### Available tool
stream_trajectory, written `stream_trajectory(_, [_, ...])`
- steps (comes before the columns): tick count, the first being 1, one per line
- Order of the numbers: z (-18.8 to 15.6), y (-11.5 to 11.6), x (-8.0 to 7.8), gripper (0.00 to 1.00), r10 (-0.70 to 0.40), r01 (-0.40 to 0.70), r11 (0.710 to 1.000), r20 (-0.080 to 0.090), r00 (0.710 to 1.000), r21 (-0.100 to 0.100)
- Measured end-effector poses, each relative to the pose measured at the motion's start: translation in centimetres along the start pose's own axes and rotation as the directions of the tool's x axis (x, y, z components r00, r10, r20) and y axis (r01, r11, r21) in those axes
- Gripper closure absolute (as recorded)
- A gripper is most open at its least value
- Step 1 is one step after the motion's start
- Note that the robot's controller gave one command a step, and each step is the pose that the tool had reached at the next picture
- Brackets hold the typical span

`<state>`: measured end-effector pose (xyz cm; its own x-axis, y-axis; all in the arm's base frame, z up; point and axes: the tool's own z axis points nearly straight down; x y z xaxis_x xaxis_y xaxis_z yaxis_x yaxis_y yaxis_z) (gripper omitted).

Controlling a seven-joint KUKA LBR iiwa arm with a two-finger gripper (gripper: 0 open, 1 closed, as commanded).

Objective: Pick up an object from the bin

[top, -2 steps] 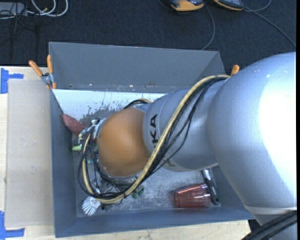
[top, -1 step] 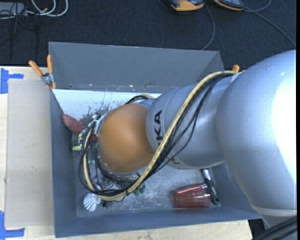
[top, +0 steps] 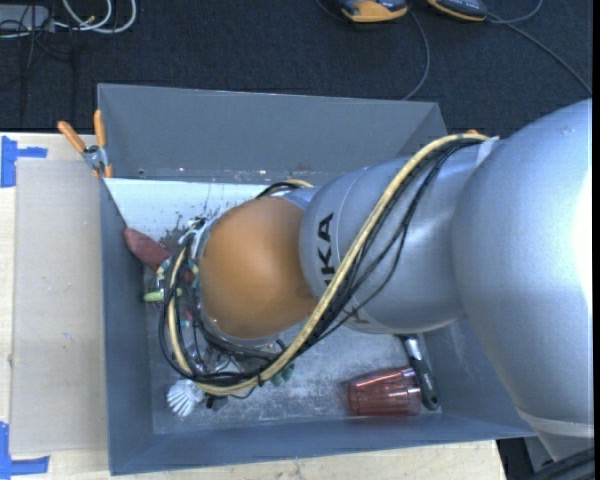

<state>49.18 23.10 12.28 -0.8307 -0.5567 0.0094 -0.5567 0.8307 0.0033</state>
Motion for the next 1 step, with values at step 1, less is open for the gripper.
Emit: stream_trajectory(1, [-0.8,0.0,-0.01,1.0,0.0,0.0,1.0,0.0,1.0,0.0])
